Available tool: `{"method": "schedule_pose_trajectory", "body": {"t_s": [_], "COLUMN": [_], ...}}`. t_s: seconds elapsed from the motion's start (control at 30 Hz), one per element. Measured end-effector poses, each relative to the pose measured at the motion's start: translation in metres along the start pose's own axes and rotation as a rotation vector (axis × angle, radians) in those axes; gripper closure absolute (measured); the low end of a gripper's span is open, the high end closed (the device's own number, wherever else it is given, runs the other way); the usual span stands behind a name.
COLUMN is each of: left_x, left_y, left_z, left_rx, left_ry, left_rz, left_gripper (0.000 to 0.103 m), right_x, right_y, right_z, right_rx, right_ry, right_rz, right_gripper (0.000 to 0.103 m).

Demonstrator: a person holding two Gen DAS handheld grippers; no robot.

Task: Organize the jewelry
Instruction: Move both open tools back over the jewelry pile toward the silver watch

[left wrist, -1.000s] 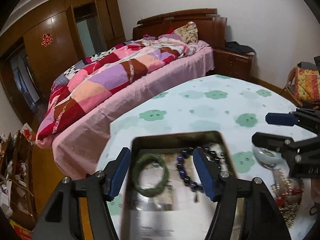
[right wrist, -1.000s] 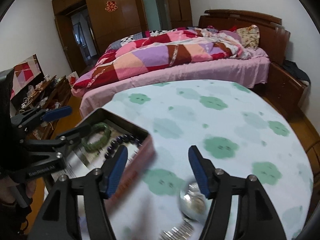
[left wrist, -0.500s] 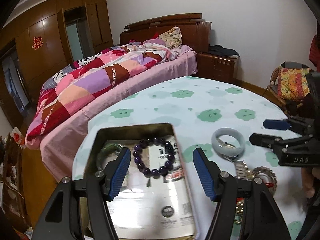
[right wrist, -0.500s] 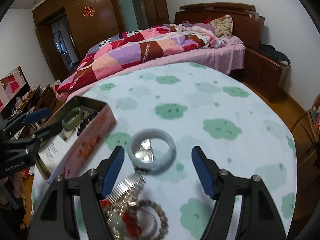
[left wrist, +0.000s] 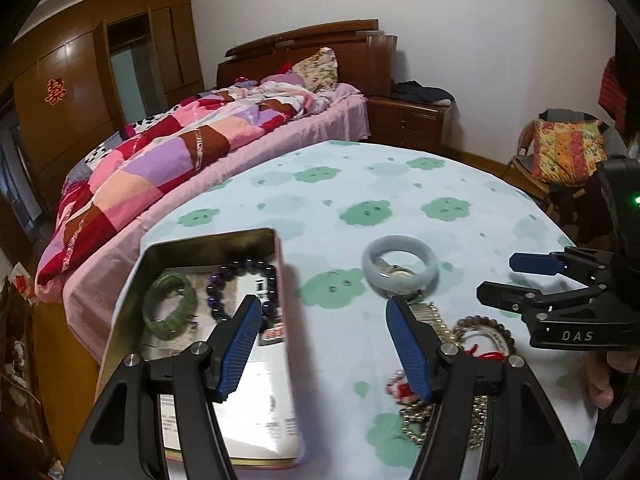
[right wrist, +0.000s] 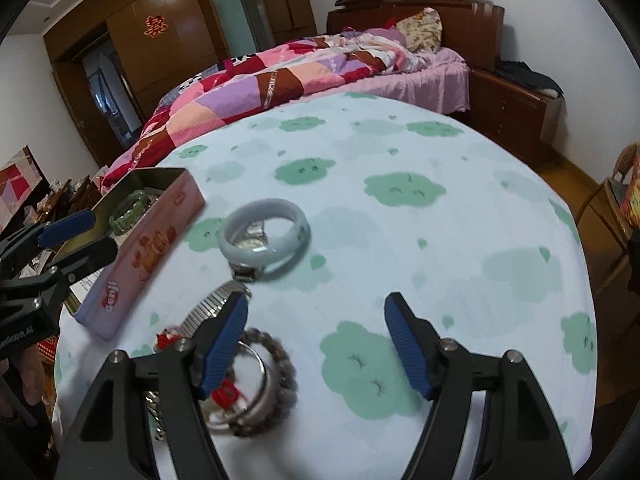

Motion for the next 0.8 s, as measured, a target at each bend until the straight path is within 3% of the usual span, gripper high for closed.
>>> {"method": "schedule_pose_trajectory", "body": {"t_s": [0.57, 0.7, 0.8], "left_x": [-0.022, -0.038, -0.04], "left_y": [-0.019, -0.024, -0.021], "left_z": [-0.049, -0.057, -0.057], "left_rx": [-0.048, -0.054, -0.036], "left_ry": [-0.119, -0.154, -0.181], "left_rz": [0.062, 0.113, 0.112], "left_gripper": [0.038, 0.052, 0.055], "right_x": [0.012, 0.012, 0.012], "right_y": [-0.019, -0.019, -0.019], "right_z": [-0.003, -0.001, -0.002], "right_rx": [0.026, 0.034, 0.032], "right_ry": [-0.028, -0.031, -0.029], "right_rz": [-0.009, -0.014, -0.015], "right_gripper": [0.027, 0.027, 0.027]}}
Point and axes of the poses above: each gripper's, at about its wrist camera, not at the fingertips, and x roughly against the way its jaws point, z to its left, y to its top, the point moved 7 cm from there along -x, roughly the way its jaws point, and after that the axes turned 6 degrees about z, right-handed, at the moved point
